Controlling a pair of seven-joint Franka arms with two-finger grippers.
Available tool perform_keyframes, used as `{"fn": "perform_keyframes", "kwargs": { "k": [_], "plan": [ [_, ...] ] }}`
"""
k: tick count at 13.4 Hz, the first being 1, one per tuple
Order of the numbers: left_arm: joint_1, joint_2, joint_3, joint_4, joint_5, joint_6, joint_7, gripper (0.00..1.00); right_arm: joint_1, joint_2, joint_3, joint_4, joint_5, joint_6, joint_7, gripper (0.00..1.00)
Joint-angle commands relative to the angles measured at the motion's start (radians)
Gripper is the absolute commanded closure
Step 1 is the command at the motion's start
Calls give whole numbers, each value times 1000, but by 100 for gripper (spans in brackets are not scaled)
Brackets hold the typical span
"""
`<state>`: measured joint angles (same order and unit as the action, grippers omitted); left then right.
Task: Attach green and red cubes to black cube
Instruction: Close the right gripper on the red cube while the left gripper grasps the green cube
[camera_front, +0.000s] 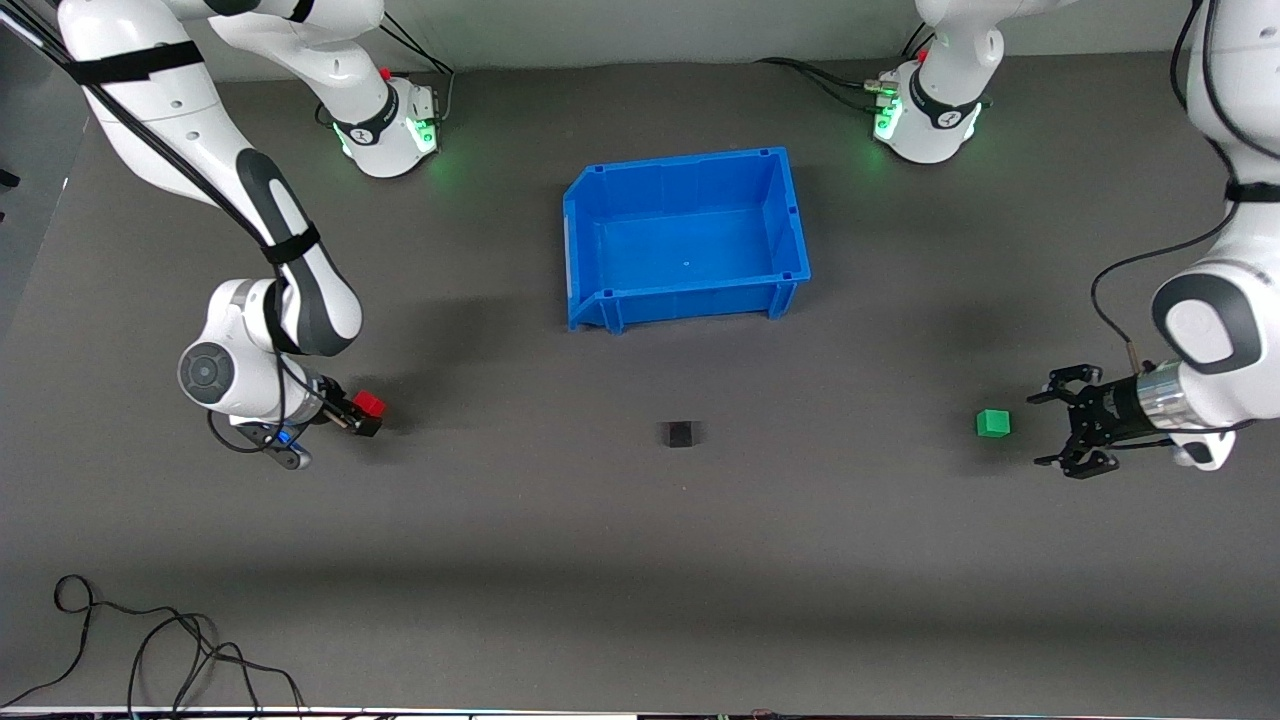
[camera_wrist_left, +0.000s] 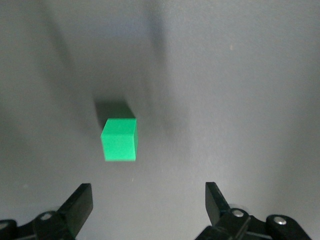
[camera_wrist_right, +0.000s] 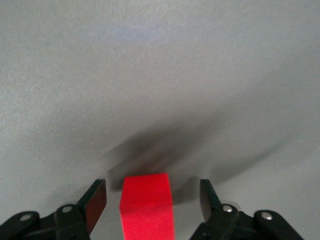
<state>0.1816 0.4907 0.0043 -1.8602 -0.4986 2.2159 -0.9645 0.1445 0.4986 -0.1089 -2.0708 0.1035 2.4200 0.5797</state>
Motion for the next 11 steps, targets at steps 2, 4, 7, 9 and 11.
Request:
{"fn": "perform_keyframes", "kwargs": {
  "k": [2,4,7,9,11],
  "plan": [
    [2,61,-6,3,-20,56,32,0,18,-6,-8,-9,12,19,17,35],
    [6,74,-6,-5,-21,54,67,0,18,-6,-8,-9,12,19,16,42],
    [-1,94,-6,-19,-26,77,78,0,17,-6,-8,-9,12,19,16,70],
    [1,100,-6,-23,-28,74,78,0,17,-9,-8,-8,12,18,17,100],
    [2,100,-6,-25,-29,67,78,30,17,-23,-8,-5,25,13,43,100]
  ]
}}
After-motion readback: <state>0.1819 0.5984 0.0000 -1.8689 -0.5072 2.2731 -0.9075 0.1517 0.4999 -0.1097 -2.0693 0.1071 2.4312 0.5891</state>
